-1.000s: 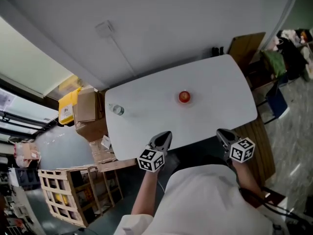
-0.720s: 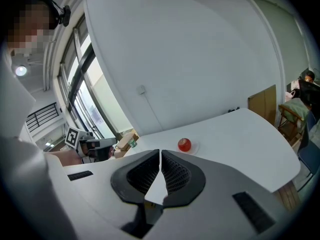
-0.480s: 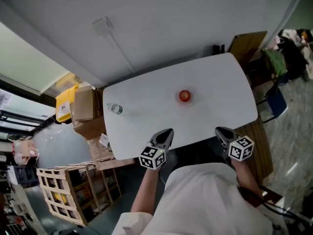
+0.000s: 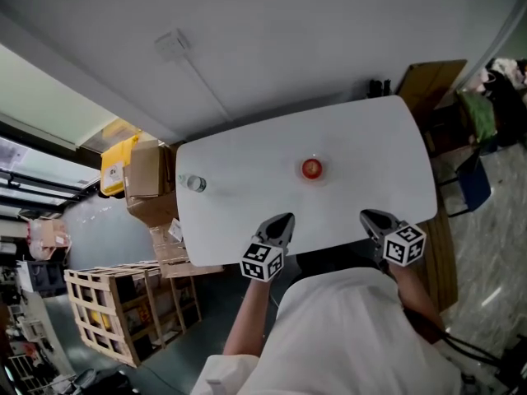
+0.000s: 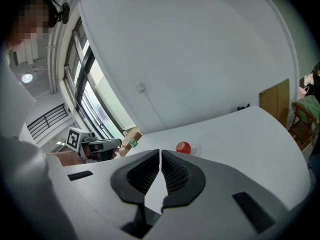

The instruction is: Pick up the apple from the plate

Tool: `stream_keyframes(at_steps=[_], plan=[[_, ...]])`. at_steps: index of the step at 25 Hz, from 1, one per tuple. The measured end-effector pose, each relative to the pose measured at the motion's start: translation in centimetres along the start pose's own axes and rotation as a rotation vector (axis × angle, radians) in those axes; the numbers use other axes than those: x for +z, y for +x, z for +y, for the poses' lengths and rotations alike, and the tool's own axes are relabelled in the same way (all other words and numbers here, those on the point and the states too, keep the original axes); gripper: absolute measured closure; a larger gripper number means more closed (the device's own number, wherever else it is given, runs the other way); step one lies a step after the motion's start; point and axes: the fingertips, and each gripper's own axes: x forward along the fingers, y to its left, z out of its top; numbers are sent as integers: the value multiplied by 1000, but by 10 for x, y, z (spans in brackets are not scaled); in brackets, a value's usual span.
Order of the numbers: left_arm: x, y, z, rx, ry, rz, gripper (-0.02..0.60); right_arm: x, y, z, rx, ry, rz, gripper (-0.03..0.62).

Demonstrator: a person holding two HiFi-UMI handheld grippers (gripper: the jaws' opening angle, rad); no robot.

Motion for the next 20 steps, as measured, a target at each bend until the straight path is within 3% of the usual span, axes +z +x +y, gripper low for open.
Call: stream_keyframes(at_steps=[20], plan=[[5,113,19,130,67,123,531,26,17,-89,106,41,113,556]])
